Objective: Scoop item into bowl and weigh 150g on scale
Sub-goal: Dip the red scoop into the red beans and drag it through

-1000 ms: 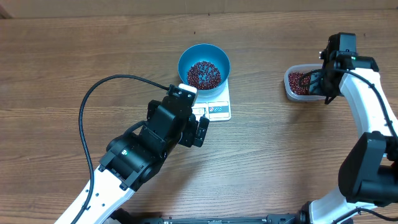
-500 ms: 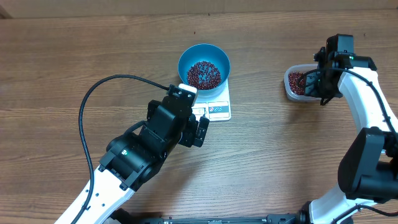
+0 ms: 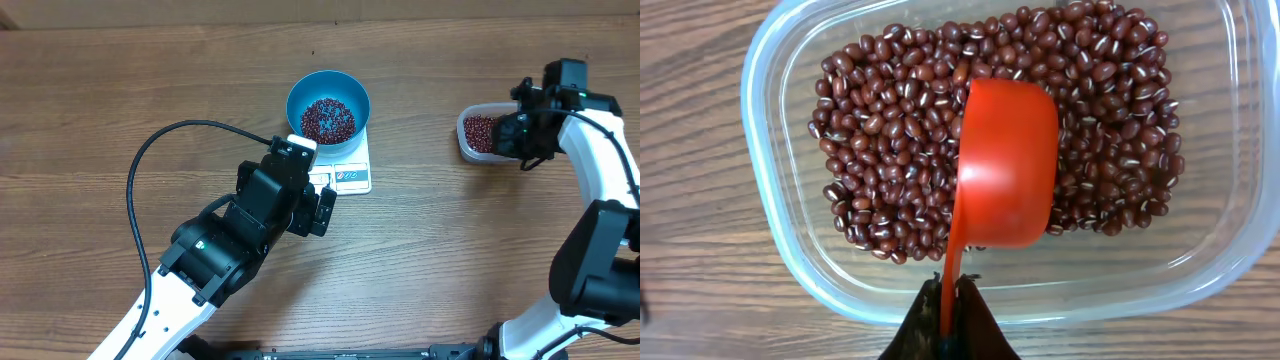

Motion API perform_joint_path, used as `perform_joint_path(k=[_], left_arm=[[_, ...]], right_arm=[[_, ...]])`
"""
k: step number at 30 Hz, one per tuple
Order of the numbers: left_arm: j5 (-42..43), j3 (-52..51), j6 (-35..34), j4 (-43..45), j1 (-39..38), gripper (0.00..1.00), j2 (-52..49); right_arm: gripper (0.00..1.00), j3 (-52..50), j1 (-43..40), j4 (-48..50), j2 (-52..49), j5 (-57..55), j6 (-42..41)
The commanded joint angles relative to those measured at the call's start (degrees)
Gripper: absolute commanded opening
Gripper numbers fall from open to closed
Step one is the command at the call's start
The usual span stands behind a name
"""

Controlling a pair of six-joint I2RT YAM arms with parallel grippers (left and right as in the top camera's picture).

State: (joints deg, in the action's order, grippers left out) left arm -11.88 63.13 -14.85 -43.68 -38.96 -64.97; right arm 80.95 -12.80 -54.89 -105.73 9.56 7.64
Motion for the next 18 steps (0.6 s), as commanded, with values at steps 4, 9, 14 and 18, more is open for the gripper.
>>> perform_joint_path(k=[4, 9, 14, 18], left_arm=[[-0.7, 0.02, -0.76, 0.2, 0.37, 1.0, -0.28], [-0.7, 0.02, -0.74, 0.2, 0.37, 0.99, -0.28], [-0.7, 0.02, -0.76, 0.2, 0.37, 1.0, -0.28], [-0.7, 0.02, -0.76, 0.2, 0.37, 1.0, -0.28]], right_arm=[[0.04, 0.0, -1.11, 0.0, -1.73, 8.63, 3.19], [0.04, 0.0, -1.11, -0.04, -1.7, 9.14, 3.3], [0.04, 0.0, -1.11, -0.04, -1.73, 10.14, 3.41], [0.04, 0.0, -1.18, 0.07, -1.73, 13.29, 4.35]])
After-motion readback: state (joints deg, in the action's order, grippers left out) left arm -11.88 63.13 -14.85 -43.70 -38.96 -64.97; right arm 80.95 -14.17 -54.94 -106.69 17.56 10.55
